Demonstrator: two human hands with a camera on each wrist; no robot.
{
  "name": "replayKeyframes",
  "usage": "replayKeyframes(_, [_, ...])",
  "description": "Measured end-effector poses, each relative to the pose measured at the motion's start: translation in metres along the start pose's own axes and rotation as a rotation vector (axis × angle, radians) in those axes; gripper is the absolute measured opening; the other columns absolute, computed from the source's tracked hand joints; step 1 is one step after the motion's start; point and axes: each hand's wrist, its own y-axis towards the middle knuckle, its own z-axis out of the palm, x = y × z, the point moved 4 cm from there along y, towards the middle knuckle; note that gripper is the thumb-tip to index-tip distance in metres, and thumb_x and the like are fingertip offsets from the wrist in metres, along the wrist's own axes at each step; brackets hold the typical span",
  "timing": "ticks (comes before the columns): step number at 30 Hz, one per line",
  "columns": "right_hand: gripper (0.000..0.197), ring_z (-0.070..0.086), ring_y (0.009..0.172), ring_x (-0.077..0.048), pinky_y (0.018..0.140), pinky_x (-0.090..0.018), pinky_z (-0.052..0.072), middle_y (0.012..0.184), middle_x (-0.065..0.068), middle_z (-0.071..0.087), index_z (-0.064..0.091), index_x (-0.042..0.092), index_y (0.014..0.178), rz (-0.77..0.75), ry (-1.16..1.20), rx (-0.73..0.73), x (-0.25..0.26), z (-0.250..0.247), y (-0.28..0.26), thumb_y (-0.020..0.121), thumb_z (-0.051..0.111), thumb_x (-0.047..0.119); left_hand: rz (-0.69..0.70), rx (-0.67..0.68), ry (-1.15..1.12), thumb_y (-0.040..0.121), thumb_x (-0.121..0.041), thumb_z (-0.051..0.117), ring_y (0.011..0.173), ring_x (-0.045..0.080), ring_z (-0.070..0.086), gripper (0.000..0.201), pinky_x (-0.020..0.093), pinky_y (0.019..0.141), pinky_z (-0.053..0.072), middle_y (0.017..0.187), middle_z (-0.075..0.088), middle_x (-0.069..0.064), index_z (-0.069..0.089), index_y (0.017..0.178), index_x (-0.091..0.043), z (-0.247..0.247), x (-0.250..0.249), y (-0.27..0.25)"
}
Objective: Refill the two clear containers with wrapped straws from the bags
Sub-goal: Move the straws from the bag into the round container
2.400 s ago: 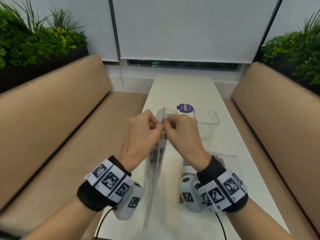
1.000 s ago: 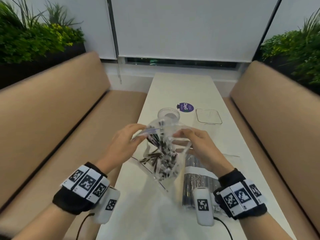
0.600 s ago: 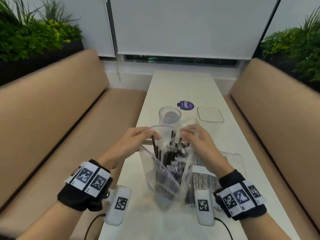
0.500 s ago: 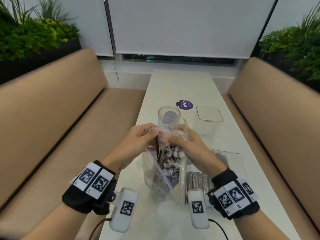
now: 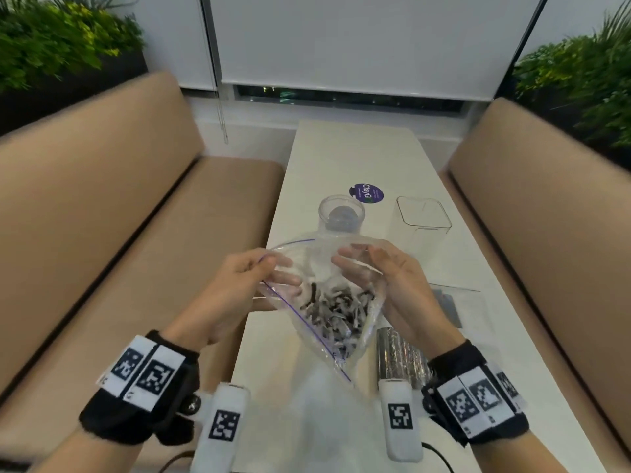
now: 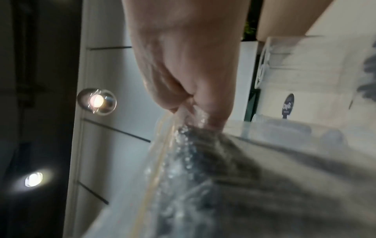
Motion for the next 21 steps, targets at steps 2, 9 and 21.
replayKeyframes(2, [0.022,0.073,0.094,-0.011,0.087,-0.028,0.054,0.108,-0.009,0.074,0.065,-0.002,0.103,-0.047,-0.353,-0.069,-0.006,-0.005,-0.004,0.099,0.050,0.014,-0.069,-0.051,-0.279,0.102,-0.005,0.040,0.062,0.017,0.074,0.023,0.037,0.066,0.062,0.069,0.075,0.008,0.061,0.092,-0.002,-0.003,0.015,0.007])
replayKeyframes(9, [0.029,0.070,0.073,-0.027,0.075,-0.051,0.061,0.122,-0.003,0.054,0.060,0.018,0.104,0.636,-0.309,-0.022,-0.052,-0.010,-0.033,0.100,0.044,0.042,-0.297,-0.090,-0.940,0.096,0.009,0.035,0.081,0.027,0.053,0.022,0.042,0.054,0.062,0.081,0.047,0.015,0.052,0.085,-0.002,0.004,0.065,0.027])
replayKeyframes(21, [0.028,0.051,0.071,-0.027,0.056,-0.025,0.039,0.097,-0.023,0.074,0.054,-0.006,0.124,0.454,-0.201,0.024,-0.044,-0.004,-0.019,0.098,0.046,-0.002,0.536,0.187,0.933,0.053,-0.050,0.081,0.138,0.016,0.023,0.119,0.042,0.113,0.028,0.149,0.010,-0.011,0.004,0.144,-0.055,0.001,0.057,0.013])
